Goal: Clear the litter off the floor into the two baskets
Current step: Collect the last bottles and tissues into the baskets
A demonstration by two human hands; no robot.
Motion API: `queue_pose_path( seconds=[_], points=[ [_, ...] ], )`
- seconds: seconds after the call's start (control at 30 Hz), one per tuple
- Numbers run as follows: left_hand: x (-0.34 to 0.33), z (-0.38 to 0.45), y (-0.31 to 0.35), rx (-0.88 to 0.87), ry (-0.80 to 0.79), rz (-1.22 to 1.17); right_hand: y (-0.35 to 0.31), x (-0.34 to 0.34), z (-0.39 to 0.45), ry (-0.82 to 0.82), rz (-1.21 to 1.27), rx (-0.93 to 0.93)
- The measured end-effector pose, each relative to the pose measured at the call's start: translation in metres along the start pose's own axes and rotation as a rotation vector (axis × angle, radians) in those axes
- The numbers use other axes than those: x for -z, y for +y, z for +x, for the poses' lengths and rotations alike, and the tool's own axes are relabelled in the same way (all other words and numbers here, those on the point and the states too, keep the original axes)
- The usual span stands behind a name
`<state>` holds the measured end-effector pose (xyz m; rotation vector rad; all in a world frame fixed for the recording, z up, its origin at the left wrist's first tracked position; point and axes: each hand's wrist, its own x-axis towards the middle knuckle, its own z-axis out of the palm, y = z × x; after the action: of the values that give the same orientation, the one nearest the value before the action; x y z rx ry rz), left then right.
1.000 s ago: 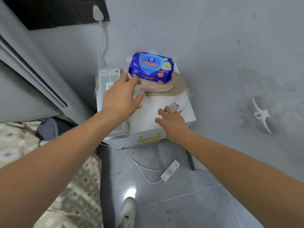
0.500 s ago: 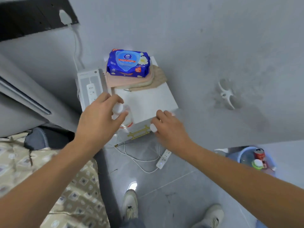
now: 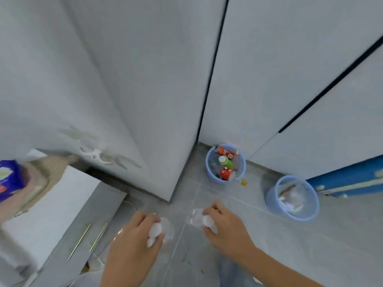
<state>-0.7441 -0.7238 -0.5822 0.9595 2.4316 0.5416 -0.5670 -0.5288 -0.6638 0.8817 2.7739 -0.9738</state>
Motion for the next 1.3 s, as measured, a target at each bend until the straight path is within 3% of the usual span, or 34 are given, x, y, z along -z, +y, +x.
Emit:
queue_pose_path(
  seconds=[0.17,0.33,0.53,0.63,0.83,0.97,1.3],
  points=[
    [-0.058,0.096,0.081,-0.148,-0.017,-0.021,0.093,0.047,0.021,0.176,0.006,-0.152],
    [-0.116,0.191,0.126,-0.136,0.036,0.024,0.184,0.082,0.081,0.276,0.025,-0.288],
    [-0.191,0.301,0.145,-0.1,0.006,0.086,0.28,0.098,0.181,0.251,0.003,-0.333],
    [-0.227,0.352,0.143,-0.082,-0.032,0.127,0.312,0.095,0.229,0.134,-0.073,-0.302],
    [-0.276,0.428,0.137,-0.025,-0.052,0.163,0.351,0.069,0.3,-0.053,-0.18,-0.251],
    [-0.292,0.473,0.143,-0.12,-0.091,0.143,0.359,0.053,0.342,-0.016,-0.139,-0.203],
    [-0.37,0.499,0.112,-0.048,-0.169,0.111,0.352,-0.005,0.388,0.065,-0.187,0.01]
  ],
)
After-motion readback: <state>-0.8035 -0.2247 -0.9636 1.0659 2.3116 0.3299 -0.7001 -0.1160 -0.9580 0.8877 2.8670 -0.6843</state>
